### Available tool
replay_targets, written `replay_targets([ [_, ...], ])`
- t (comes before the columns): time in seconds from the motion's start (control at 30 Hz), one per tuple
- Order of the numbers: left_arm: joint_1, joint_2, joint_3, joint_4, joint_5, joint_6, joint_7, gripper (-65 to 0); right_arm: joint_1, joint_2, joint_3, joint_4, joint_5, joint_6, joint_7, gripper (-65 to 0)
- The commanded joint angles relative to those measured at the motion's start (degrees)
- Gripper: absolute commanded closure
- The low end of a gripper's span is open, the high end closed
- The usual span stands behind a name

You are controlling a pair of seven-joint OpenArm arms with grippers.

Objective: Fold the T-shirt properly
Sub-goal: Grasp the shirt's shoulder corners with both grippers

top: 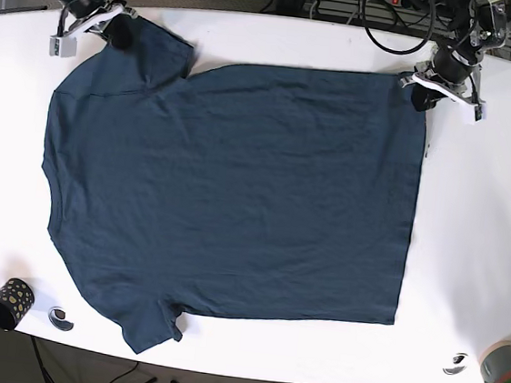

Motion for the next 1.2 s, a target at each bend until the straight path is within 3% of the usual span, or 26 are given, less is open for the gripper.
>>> replay_targets([
  [0.0, 1.5, -0.6, -2.3, 2.5, -0.3, -1.4, -1.1, 0.0, -1.6, 0.3, 0.4, 3.2, 1.6, 0.50, 0.6, 0.0],
  [0.13, 3.8, -0.5, -6.4, 3.2, -0.3, -6.9, -1.0, 0.0, -4.4, -0.9, 0.3, 5.6, 1.6, 0.58, 0.6, 0.0],
  [0.27, 5.1, -0.5, -10.1, 3.2, -0.3, -8.9, 0.6, 0.0, -6.7, -1.1, -1.0, 7.6, 1.8, 0.58, 0.5, 0.0],
  [0.5, 4.6, -0.2, -19.0, 3.3, -0.2, -16.6, 6.9, 0.0, -10.2, -0.5, -1.5, 7.7, 8.0, 0.58, 0.5, 0.0],
  [0.63, 2.7, -0.2, -19.7, 5.9, -0.3, -17.1, 8.3, 0.0, -8.8, 1.9, -1.7, 7.8, 10.6, 0.23, 0.5, 0.0],
  [0.87, -4.9, -0.1, -19.5, 8.3, -0.3, -17.1, 14.0, 0.0, -2.6, 2.2, -1.7, 7.6, 11.0, 0.14, 0.5, 0.0],
  [1.17, -17.4, -0.1, -19.5, 8.0, 0.0, -17.1, 20.8, 0.0, 7.0, 2.6, -5.7, 7.5, 4.1, 0.14, 0.6, 0.0],
])
